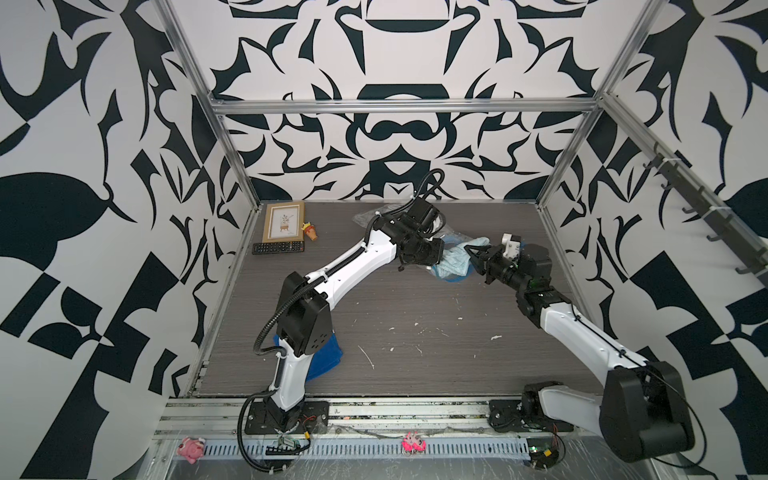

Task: Place the folded towel into the vacuum bag
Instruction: Place the towel in the vacuum bag.

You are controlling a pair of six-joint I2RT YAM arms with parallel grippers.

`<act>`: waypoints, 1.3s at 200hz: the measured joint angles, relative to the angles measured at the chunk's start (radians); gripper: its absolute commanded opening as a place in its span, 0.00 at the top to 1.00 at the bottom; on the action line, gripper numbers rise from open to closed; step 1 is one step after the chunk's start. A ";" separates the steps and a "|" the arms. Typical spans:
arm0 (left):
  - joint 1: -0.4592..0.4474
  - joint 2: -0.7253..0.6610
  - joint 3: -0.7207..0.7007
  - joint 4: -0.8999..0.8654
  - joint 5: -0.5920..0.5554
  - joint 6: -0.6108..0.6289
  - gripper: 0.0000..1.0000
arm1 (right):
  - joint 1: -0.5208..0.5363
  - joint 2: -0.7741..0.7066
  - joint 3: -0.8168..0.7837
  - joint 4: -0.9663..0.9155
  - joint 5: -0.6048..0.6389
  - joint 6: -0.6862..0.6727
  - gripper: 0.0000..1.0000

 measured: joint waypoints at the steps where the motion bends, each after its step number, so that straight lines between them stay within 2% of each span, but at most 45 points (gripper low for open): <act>1: 0.000 0.000 0.000 0.000 0.000 0.000 1.00 | 0.001 -0.001 -0.001 -0.002 0.001 -0.001 1.00; 60: 0.000 0.000 0.006 -0.008 0.000 -0.011 1.00 | 0.042 -0.045 -0.008 -0.108 0.075 -0.082 1.00; 130: 0.000 -0.001 -0.016 0.022 0.050 -0.010 1.00 | 0.057 0.007 0.069 -0.278 0.150 -0.134 1.00; 193: 0.000 -0.003 -0.037 0.052 0.076 -0.008 1.00 | 0.185 0.119 0.166 -0.271 0.166 -0.149 1.00; 243: 0.003 -0.011 -0.048 0.061 0.076 -0.008 1.00 | 0.193 0.131 0.160 -0.233 0.165 -0.146 1.00; 260: 0.004 -0.013 -0.050 0.061 0.078 -0.008 1.00 | 0.193 0.119 0.143 -0.237 0.173 -0.152 0.74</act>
